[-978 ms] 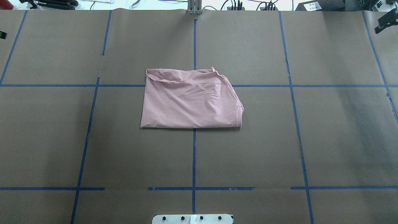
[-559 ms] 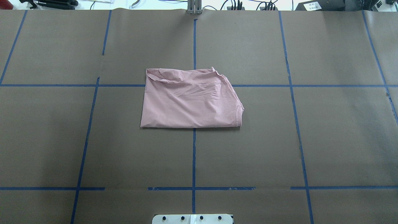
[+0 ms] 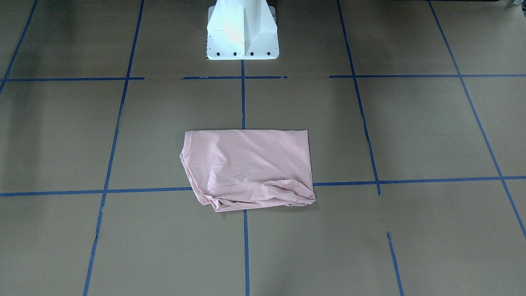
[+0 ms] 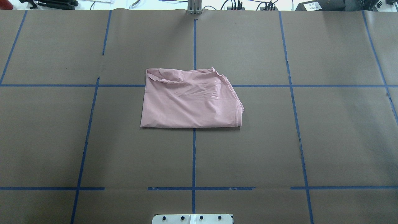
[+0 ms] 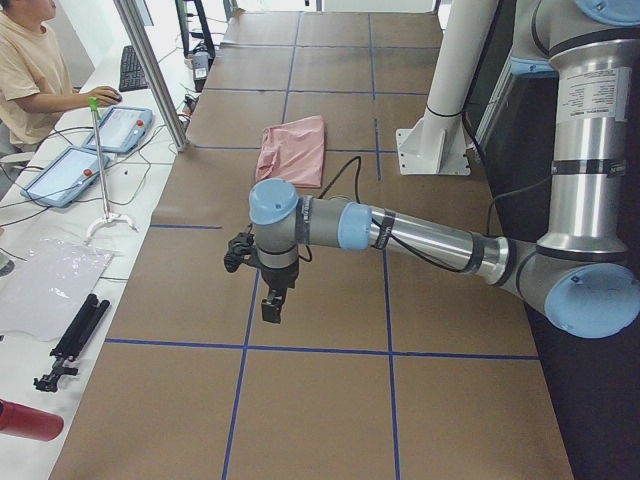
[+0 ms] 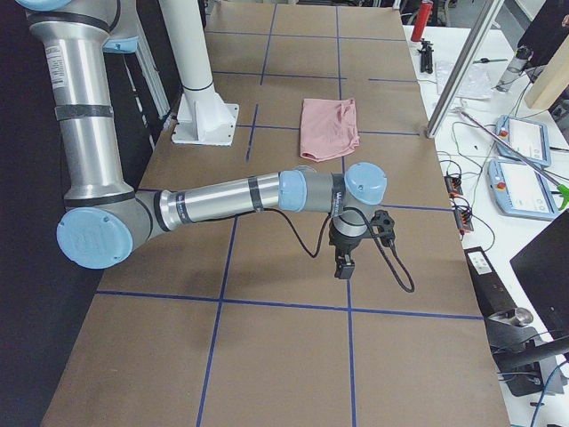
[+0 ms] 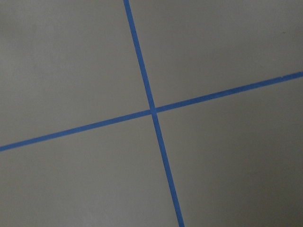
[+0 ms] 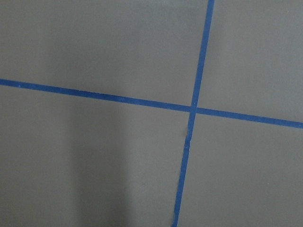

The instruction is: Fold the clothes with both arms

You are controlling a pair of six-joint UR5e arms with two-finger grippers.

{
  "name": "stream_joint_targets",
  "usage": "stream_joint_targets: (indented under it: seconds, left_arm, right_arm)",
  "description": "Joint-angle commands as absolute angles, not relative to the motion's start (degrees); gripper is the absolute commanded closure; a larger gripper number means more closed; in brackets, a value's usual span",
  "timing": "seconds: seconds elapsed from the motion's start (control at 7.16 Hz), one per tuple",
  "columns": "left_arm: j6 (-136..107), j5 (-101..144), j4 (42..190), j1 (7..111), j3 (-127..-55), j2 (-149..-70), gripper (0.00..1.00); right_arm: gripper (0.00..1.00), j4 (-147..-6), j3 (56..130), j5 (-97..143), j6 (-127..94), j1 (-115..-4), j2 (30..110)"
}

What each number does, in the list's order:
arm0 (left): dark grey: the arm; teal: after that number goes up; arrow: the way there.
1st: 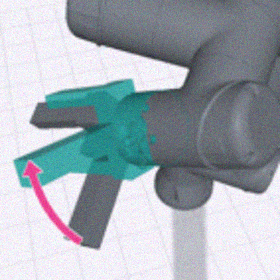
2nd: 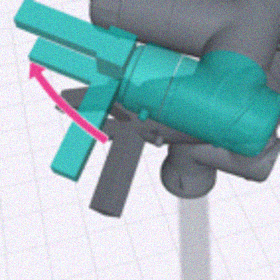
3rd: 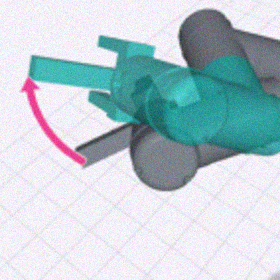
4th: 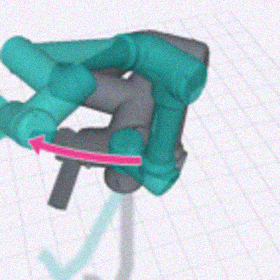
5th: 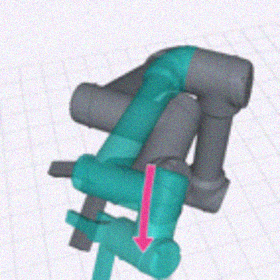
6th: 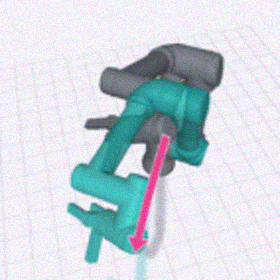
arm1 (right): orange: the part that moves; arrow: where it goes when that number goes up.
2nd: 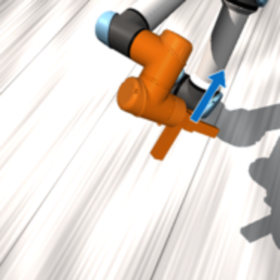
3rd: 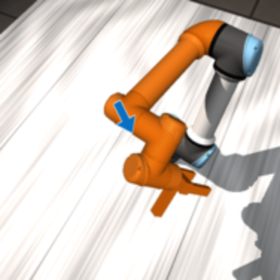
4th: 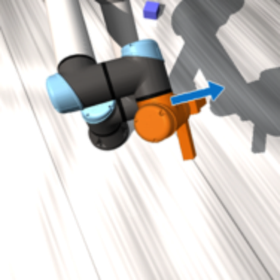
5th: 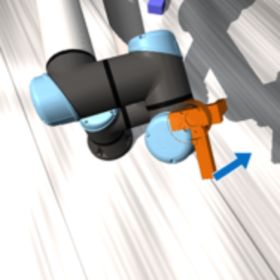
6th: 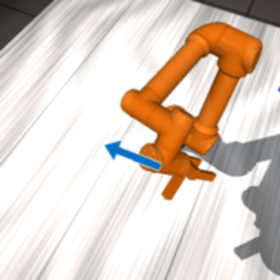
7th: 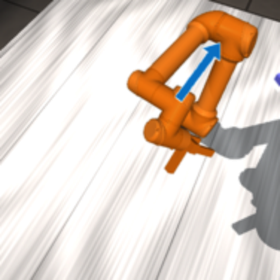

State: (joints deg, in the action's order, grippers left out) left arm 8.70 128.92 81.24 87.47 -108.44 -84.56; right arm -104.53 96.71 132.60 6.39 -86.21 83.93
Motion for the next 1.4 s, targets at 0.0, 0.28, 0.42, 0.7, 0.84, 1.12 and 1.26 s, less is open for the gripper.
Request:
stream_joint_targets:
  seconds: [0.0, 0.28, 0.42, 0.7, 0.84, 1.12, 1.26]
  left_arm:
    - [8.79, 129.11, 81.39, 87.01, -110.31, -81.74, 0.0]
    - [8.88, 131.04, 81.3, 87.01, -107.08, -86.02, 0.0]
    - [9.22, 131.04, 81.47, 87.01, -105.83, -86.39, 0.0]
    - [10.28, 131.13, 81.39, 87.01, -104.6, -86.92, 0.0]
    - [10.28, 131.22, 81.47, 87.01, -102.94, -87.1, 0.0]
    - [10.28, 135.41, 81.82, 87.36, -100.55, -86.58, 0.0]
    - [10.37, 137.79, 81.91, 87.36, -100.55, -86.66, 0.0]
  right_arm:
    - [0.0, -104.5, 96.5, 132.45, 7.03, -84.73, 85.25]
    - [0.0, -104.41, 96.5, 132.71, 7.03, -84.73, 85.78]
    - [0.0, -103.98, 96.59, 133.24, 6.86, -84.73, 86.74]
    - [0.0, -103.62, 96.68, 133.33, 6.94, -84.73, 86.75]
    - [0.0, -103.71, 97.29, 133.5, 7.12, -84.81, 87.18]
    - [0.0, -103.62, 98.52, 133.6, 9.05, -84.99, 88.59]
    - [0.0, -103.62, 100.79, 133.33, 9.05, -86.12, 89.9]
